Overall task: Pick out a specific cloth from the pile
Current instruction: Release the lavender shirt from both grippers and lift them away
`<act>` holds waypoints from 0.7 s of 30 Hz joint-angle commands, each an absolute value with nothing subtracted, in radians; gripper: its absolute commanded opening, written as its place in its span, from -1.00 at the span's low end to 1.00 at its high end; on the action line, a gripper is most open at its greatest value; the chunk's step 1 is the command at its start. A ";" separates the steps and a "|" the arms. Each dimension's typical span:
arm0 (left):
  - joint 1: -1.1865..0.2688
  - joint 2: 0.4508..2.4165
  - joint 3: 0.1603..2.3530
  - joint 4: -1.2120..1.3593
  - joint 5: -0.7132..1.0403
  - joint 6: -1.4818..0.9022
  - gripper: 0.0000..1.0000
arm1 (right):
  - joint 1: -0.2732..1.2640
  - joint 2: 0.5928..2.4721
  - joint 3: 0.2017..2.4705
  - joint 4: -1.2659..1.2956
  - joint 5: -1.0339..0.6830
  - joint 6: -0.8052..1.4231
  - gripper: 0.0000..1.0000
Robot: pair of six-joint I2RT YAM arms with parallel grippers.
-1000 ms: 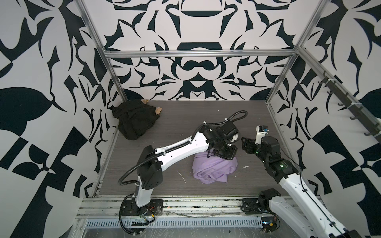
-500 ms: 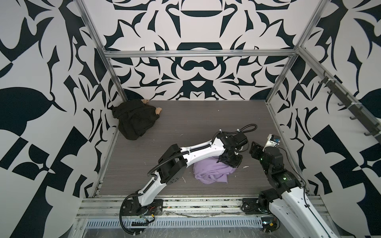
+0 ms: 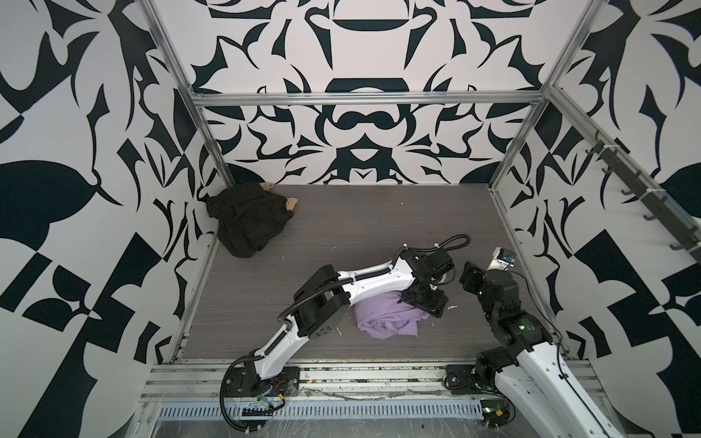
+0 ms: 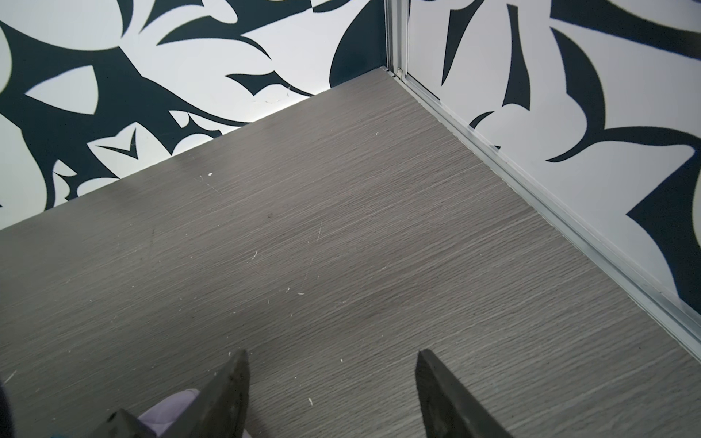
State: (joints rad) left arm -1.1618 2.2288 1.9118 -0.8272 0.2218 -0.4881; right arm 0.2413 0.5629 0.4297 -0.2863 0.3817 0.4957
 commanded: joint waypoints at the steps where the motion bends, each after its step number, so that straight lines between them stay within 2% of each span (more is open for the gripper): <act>1: -1.162 2.124 1.944 -0.859 0.199 -0.486 0.56 | 0.237 0.573 0.437 -0.247 0.387 0.475 0.43; 6: -1.162 2.039 1.967 -0.855 0.152 -0.490 0.68 | 0.236 0.610 0.454 -0.239 0.408 0.474 0.42; 7: -1.162 2.021 1.965 -0.852 0.142 -0.487 0.78 | 0.236 0.628 0.461 -0.235 0.402 0.465 0.41; 12: -1.161 1.908 1.898 -0.799 0.036 -0.466 0.82 | 0.237 0.710 0.482 -0.179 0.426 0.455 0.41; 16: -1.157 1.745 1.732 -0.708 -0.124 -0.450 0.82 | 0.237 0.773 0.451 -0.009 0.444 0.291 0.48; 17: -1.153 1.700 1.680 -0.681 -0.157 -0.447 0.89 | 0.237 0.783 0.435 0.042 0.435 0.216 0.49; 18: -1.146 1.648 1.621 -0.645 -0.211 -0.447 1.00 | 0.236 0.796 0.407 0.127 0.436 0.127 0.52; 21: -1.132 1.501 1.439 -0.547 -0.435 -0.471 1.00 | 0.237 0.856 0.314 0.400 0.479 -0.010 0.59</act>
